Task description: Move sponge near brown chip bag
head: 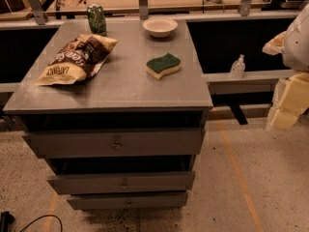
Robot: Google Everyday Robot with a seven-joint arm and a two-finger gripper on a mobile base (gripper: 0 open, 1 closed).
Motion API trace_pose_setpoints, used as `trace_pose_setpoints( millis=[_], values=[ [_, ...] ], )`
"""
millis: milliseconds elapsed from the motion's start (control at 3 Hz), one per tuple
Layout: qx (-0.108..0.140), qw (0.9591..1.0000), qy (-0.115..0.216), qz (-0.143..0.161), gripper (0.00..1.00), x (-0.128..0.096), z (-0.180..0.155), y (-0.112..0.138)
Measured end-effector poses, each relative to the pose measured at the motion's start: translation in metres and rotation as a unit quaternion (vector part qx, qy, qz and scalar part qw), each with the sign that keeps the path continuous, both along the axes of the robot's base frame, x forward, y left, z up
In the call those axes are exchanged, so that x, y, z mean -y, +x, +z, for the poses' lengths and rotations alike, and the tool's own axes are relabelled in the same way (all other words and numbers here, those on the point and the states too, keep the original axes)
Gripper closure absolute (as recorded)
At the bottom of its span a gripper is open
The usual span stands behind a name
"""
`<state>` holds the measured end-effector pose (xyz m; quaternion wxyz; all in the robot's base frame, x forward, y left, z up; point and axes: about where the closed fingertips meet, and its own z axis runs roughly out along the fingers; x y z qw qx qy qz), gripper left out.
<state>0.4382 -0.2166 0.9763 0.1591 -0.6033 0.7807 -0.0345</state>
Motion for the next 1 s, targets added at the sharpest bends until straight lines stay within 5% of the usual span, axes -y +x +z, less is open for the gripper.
trace_pose_setpoints(
  millis=[333,667,1000],
  values=[
    [0.0,1.0,0.0,0.0,0.0,0.0,0.0,0.0],
    [0.008,0.9985,-0.008,0.053,0.0,-0.012,0.0,0.011],
    [0.004,0.9891,-0.032,0.143,0.0,-0.036,-0.005,0.05]
  ],
)
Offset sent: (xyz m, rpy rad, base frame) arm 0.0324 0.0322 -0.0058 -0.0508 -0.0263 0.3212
